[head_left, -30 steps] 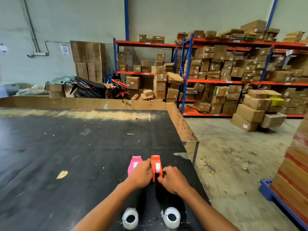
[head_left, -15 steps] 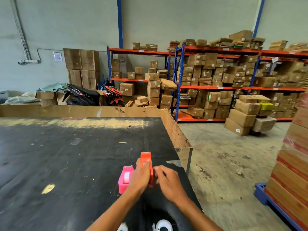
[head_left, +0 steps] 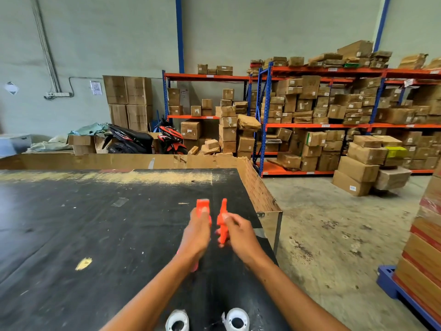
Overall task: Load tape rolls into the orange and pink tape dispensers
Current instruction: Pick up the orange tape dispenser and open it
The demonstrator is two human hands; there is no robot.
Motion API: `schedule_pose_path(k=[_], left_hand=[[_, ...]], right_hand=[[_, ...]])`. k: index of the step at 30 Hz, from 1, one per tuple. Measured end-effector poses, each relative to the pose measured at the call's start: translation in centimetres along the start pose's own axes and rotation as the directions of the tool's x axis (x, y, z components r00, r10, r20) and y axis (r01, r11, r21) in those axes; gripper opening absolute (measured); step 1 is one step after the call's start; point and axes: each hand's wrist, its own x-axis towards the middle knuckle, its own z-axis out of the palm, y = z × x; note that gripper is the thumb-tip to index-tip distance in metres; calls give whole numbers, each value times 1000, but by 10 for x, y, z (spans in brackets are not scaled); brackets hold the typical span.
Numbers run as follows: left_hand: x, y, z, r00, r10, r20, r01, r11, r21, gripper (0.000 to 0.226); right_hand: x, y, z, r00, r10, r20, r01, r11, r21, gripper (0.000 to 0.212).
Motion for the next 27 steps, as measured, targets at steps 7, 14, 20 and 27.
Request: schedule_pose_path(k=[7,14,20,27], left_hand=[[8,6,-36,984,-176,8,175,978,-113,24],[-17,-1,-32,973,-223,59,230,960,-161,27],[-29,-8,-39,975,-219,36,222,958,-179,25],[-46,-2,-30,977,-166,137,189,966,-179,31]], right_hand=[[15,36,-28,986,86,-145,-160,738,-656,38],[9,85,6,992,-42,-118,-103,262,-960,43],[2,72,2,993,-93,-76,-47,284,-958,45],[-40,1,12,976,-100,193,163,925,-344,9]])
